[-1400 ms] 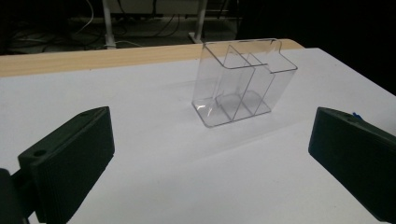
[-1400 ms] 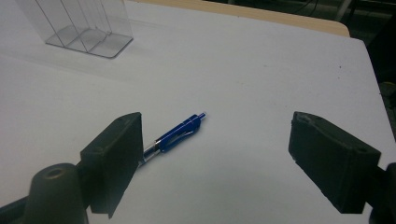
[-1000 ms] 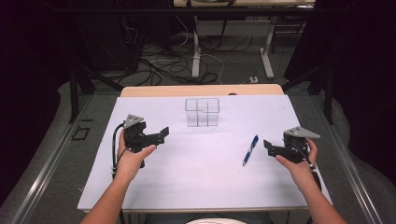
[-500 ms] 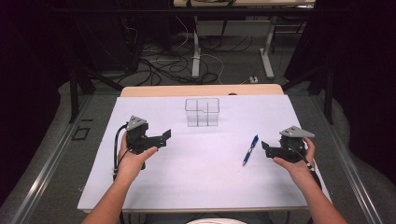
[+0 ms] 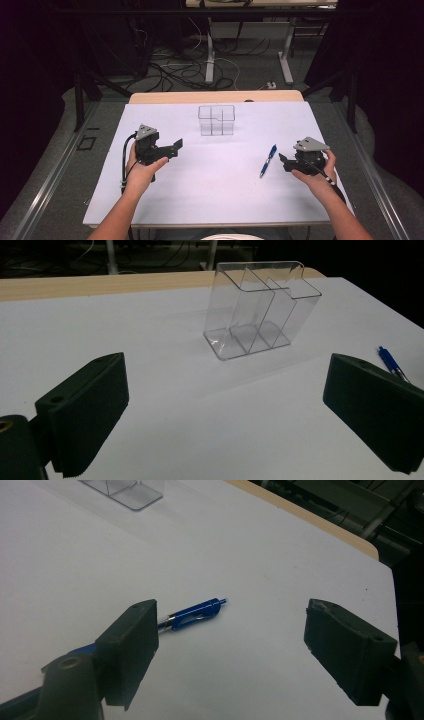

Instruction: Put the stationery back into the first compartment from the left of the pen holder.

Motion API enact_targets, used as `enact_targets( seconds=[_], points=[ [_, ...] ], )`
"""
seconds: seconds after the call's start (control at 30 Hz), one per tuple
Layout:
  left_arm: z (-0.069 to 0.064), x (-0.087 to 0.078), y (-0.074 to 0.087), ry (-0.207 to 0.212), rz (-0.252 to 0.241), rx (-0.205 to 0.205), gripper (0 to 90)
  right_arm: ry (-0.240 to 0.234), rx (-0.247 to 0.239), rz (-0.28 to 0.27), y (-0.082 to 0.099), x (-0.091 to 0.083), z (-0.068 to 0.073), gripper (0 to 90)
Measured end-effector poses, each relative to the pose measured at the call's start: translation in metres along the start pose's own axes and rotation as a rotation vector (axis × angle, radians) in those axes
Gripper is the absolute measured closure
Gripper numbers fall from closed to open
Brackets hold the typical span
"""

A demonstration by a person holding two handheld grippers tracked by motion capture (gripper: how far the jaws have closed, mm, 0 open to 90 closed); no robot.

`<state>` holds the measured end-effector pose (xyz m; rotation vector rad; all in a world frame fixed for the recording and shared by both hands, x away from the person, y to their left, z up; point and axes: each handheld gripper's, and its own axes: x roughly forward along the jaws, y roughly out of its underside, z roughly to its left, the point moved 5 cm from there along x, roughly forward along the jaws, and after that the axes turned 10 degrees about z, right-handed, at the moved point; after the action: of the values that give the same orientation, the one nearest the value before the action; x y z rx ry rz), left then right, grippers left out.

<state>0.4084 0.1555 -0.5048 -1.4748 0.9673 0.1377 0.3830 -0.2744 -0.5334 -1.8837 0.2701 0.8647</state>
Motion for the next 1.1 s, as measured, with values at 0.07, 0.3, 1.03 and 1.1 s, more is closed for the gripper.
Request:
enact_targets(
  seconds=[0.07,0.3,1.03,1.1],
  points=[
    [0.000,0.000,0.000,-0.002,-0.002,0.000,4.7,-0.003,0.001,-0.001,0.000,0.000,0.000,23.6],
    [-0.004,0.000,0.001,0.004,0.004,-0.005,6.9,-0.021,0.029,0.004,0.000,-0.002,-0.002,27.4],
    [-0.057,0.028,-0.008,0.106,0.077,0.081,25.6,-0.041,0.193,-0.024,-0.003,-0.007,-0.008,11.2],
    [-0.064,0.033,-0.010,0.109,0.076,0.102,25.6,-0.037,0.182,-0.031,-0.003,-0.009,-0.010,2.5]
  ],
)
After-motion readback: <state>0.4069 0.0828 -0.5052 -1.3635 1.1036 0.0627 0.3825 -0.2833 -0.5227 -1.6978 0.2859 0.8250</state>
